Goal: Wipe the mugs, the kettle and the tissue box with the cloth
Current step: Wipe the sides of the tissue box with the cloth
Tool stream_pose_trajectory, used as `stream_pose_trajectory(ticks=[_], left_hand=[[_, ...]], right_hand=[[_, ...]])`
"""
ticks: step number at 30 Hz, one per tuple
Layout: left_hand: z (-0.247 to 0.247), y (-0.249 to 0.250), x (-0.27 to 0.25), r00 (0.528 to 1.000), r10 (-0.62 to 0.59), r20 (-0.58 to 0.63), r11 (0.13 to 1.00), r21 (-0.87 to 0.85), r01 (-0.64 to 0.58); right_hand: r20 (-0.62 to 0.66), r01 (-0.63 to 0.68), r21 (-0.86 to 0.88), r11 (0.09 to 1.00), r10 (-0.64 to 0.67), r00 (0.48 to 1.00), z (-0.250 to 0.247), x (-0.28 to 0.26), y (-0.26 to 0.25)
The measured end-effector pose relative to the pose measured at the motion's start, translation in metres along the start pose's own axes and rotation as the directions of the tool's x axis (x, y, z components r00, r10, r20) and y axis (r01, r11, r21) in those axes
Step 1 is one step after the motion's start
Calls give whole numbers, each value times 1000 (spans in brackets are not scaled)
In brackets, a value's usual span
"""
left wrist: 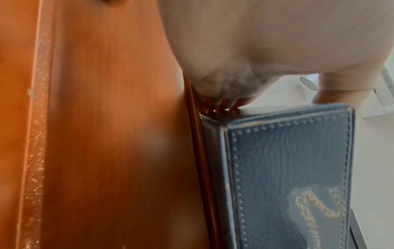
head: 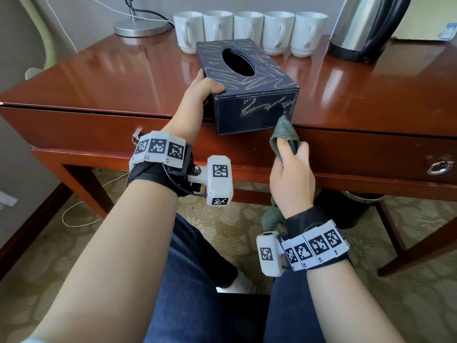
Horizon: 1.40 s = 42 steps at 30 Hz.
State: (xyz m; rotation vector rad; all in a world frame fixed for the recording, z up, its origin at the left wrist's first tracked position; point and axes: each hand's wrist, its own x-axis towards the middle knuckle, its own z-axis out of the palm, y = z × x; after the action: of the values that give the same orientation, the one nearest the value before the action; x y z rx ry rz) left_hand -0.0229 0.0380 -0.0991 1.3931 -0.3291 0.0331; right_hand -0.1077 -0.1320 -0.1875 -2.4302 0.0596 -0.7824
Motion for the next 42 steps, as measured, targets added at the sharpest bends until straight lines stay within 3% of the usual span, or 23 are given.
stream_pose_trajectory(ticks=[4, 8, 14, 23, 27, 33, 42], left_hand=[[1, 1, -1, 1000, -8, -6, 1000, 10, 8], [1, 1, -2, 1000, -7, -5, 1000, 22, 7], [0, 1, -2, 1000, 6, 10, 1000, 29, -7], [1, 1, -2, 1000, 5, -6, 1000, 15, -5], [8, 7, 1, 997, -10, -73, 999, 30, 13], [3, 2, -4, 1000, 0, -20, 1000, 17, 0], [4, 3, -2, 1000, 0, -6, 1000, 10, 0]], right_hand=[[-48, 1, 66, 998, 2, 999, -3, 12, -6], [14, 62, 39, 997, -63, 998, -1, 5, -4], [55, -34, -9, 999, 34, 998, -4, 1, 6], [60, -16, 28, 999, 14, 998, -1, -2, 4], [61, -39, 28, 999, 37, 997, -4, 1, 1], [-8, 4, 52, 999, -4, 1000, -17, 26, -15], [56, -32, -6, 999, 33, 998, -11, 12, -14]])
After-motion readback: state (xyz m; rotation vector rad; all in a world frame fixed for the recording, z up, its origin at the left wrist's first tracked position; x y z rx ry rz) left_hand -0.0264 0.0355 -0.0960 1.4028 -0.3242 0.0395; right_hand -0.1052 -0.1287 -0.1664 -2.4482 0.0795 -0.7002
